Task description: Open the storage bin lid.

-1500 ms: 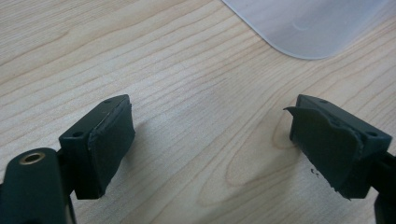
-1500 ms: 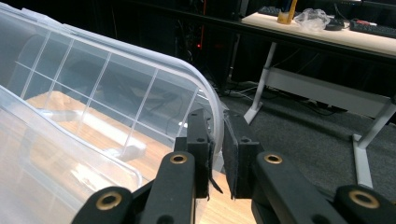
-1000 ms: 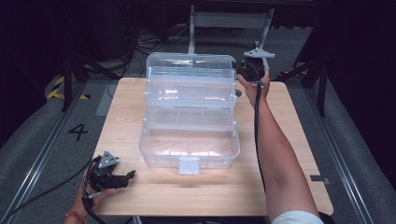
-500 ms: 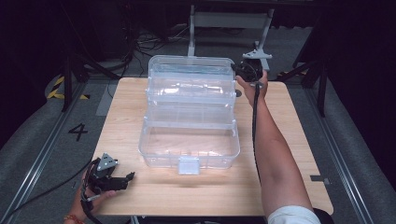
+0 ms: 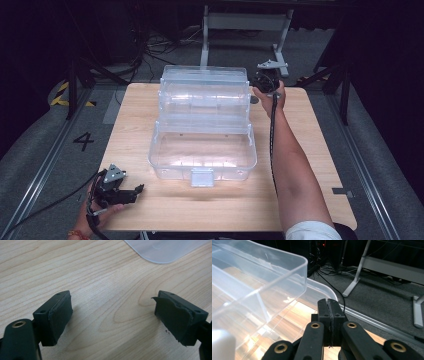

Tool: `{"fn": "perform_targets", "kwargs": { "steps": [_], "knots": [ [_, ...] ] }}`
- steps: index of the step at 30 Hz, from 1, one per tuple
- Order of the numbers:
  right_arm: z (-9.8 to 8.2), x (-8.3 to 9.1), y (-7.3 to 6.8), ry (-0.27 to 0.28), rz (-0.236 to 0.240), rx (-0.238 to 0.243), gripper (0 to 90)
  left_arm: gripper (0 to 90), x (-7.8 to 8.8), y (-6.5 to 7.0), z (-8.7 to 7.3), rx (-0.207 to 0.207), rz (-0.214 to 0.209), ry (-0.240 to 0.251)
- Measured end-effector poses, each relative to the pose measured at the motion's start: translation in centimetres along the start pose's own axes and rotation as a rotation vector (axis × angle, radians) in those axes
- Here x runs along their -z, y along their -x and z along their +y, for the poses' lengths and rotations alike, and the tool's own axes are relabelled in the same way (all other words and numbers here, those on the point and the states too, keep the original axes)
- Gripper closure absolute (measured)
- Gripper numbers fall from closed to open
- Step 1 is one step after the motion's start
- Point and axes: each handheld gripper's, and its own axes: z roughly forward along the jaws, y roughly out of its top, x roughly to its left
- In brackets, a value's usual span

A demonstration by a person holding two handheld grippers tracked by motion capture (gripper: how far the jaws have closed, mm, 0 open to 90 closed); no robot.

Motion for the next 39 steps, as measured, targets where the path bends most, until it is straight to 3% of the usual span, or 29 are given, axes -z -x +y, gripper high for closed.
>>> {"fn": "perform_targets", "kwargs": {
  "steps": [9, 26, 39],
  "knots": [
    [0.3, 0.8, -0.2, -0.003, 0.001, 0.028, 89.9, 15.1, 0.0, 0.0, 0.0, 0.001, 0.000, 0.001],
    [0.5, 3.9, -2.1, -0.029, 0.013, 0.164, 86.3, 14.9, 0.0, -0.1, 0.0, -0.004, 0.000, -0.003],
    [-1.2, 7.3, -2.1, -0.042, 0.056, 0.211, 81.7, 14.9, 0.0, -0.1, 0.0, -0.003, -0.007, -0.003]
  ]
}}
